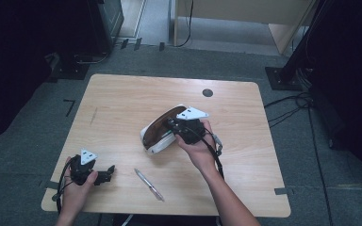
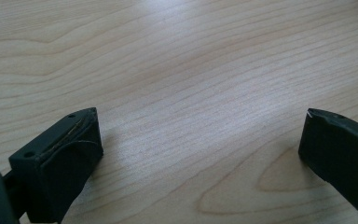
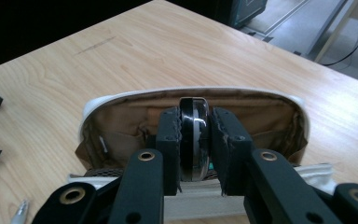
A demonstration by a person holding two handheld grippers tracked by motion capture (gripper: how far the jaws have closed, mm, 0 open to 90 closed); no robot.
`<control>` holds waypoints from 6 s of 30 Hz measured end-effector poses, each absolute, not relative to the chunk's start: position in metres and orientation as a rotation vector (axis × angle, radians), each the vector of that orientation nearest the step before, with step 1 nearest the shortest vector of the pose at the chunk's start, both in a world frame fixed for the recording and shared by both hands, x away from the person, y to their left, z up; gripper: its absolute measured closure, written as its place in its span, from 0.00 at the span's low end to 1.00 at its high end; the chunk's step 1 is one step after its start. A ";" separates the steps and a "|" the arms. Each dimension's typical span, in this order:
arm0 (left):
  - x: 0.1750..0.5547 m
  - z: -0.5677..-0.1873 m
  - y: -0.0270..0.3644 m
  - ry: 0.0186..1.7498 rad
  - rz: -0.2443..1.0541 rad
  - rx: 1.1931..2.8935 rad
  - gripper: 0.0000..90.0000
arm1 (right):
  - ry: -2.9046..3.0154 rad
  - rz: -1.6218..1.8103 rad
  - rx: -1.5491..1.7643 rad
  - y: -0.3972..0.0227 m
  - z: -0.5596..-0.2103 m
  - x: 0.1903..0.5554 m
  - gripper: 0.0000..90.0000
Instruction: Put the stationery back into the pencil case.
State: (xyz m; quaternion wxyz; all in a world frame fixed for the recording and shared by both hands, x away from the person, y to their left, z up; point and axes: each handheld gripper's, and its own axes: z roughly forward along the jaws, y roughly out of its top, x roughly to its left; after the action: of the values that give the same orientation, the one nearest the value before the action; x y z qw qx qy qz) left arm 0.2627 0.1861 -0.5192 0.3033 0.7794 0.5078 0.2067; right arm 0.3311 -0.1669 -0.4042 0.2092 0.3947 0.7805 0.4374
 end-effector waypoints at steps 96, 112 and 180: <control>0.263 -0.519 0.186 1.338 0.542 2.071 0.00 | 2.557 1.273 0.927 -0.082 -0.499 0.248 0.82; 0.263 -0.519 0.186 1.339 0.542 2.070 0.00 | 2.606 1.154 0.898 -0.068 -0.513 0.249 0.86; 0.263 -0.519 0.186 1.338 0.543 2.071 0.00 | 2.139 1.528 0.913 -0.124 -0.381 0.304 0.91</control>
State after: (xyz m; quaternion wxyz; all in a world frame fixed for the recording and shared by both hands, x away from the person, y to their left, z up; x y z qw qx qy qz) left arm 0.2626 0.1860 -0.5192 0.3037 0.7816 0.5048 0.2049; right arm 0.3043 -0.1241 -0.3809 0.1785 0.3228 0.7562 0.5404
